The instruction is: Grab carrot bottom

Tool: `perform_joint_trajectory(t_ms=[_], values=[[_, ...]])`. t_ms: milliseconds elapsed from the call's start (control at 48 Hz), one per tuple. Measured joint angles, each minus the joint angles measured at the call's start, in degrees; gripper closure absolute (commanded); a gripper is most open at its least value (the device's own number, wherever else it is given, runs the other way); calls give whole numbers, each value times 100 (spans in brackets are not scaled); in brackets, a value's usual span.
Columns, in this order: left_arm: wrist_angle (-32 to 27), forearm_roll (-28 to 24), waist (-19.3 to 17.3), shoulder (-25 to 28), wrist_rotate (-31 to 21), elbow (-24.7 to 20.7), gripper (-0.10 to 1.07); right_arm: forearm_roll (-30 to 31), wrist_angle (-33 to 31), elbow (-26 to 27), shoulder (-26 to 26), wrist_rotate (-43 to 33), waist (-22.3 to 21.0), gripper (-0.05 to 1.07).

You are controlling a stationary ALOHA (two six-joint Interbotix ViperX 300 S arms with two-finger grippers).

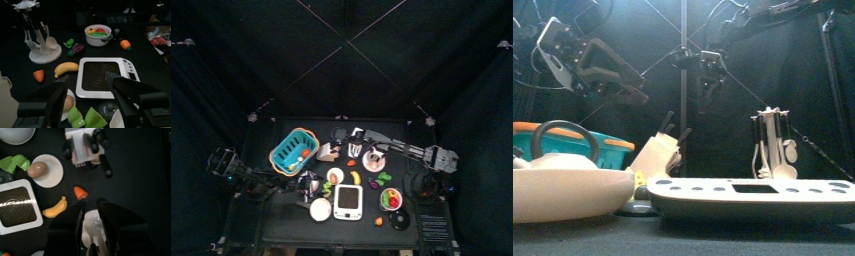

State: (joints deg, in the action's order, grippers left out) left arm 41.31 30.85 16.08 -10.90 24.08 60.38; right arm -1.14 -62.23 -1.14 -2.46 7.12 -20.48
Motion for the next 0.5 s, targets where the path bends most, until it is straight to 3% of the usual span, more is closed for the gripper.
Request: perform_joint_trajectory(t_ms=[271, 500], values=[[0, 18, 0, 9, 9, -9, 4, -220, 1257, -1644, 1063, 0, 571, 37], [0, 220, -18, 62, 9, -18, 4, -53, 3393, -3094, 1600, 9, 861, 36]])
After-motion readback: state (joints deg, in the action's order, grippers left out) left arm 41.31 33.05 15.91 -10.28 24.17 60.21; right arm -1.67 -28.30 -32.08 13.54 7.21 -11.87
